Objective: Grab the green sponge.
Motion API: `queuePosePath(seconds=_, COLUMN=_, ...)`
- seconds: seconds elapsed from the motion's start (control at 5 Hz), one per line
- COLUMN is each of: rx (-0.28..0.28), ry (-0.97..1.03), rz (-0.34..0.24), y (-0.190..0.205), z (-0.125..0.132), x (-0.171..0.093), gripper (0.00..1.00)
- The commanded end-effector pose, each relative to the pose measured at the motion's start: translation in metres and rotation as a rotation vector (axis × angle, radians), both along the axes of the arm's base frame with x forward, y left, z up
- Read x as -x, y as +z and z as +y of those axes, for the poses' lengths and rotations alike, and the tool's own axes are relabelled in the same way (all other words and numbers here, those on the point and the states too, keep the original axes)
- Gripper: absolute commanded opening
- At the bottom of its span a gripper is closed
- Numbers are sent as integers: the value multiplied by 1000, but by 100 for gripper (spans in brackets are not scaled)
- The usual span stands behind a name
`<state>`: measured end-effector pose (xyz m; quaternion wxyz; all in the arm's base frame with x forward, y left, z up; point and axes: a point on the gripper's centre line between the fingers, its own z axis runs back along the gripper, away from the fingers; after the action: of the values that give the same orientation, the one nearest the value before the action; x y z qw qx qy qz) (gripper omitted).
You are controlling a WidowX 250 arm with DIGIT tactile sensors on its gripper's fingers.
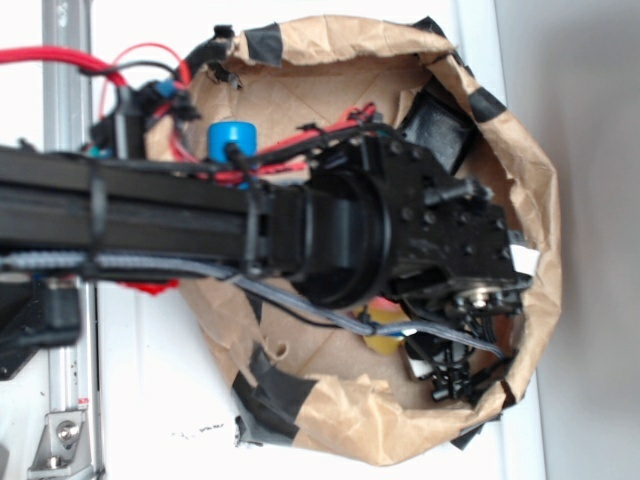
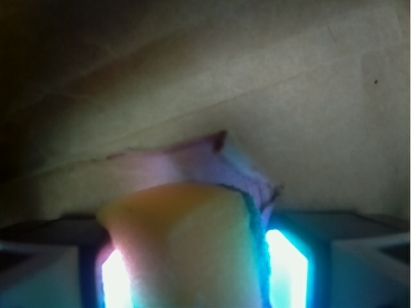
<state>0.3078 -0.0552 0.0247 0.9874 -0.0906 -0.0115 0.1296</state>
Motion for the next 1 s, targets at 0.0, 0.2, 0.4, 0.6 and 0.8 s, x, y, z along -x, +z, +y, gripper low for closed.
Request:
queuePosePath(seconds=0.0, rx=-39, ry=-136, rz=-232, y=101, z=39, x=8, gripper=0)
queuePosePath(seconds=0.2, rx=-137, ry=-68, rz=-287, y=120, z=43, x=13, gripper=0)
queuePosePath(seconds=0.4, rx=-261, ry=-4, rz=-254, y=121, z=41, x=9, gripper=0)
queuePosePath(seconds=0.6, rx=-345, ry=45, rz=-217, y=109, z=33, x=1, gripper=0)
queuePosePath(seconds=0.8, rx=-321, ry=44, rz=-221, y=134, z=41, x=46, gripper=0)
